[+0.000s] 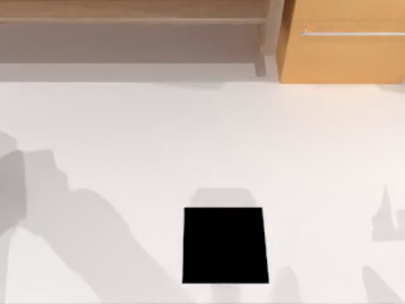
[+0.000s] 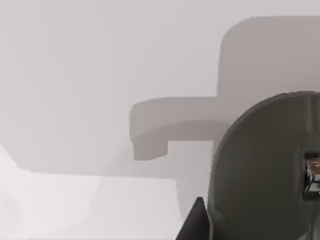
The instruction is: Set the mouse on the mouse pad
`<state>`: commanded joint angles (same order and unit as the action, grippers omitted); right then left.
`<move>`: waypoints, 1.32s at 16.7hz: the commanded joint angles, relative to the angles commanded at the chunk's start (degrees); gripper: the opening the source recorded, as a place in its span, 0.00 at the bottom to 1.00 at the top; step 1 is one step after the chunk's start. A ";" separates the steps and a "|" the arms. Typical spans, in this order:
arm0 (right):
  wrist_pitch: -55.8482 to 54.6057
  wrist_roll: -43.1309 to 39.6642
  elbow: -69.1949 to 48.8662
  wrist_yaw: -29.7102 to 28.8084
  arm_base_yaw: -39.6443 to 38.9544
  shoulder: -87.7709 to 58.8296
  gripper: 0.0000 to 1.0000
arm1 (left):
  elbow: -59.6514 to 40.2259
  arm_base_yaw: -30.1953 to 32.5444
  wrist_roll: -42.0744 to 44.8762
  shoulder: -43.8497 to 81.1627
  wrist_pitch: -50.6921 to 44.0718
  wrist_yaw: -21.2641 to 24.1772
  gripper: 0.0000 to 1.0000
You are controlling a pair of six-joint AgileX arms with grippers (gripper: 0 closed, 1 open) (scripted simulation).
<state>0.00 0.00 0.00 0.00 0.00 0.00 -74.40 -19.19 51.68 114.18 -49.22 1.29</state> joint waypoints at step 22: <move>0.00 0.00 0.00 0.00 0.00 0.00 1.00 | -14.66 15.23 -21.10 -1.59 -17.70 -0.59 0.00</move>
<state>0.00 0.00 0.00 0.00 0.00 0.00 -89.06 -3.96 30.58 112.59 -66.93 0.70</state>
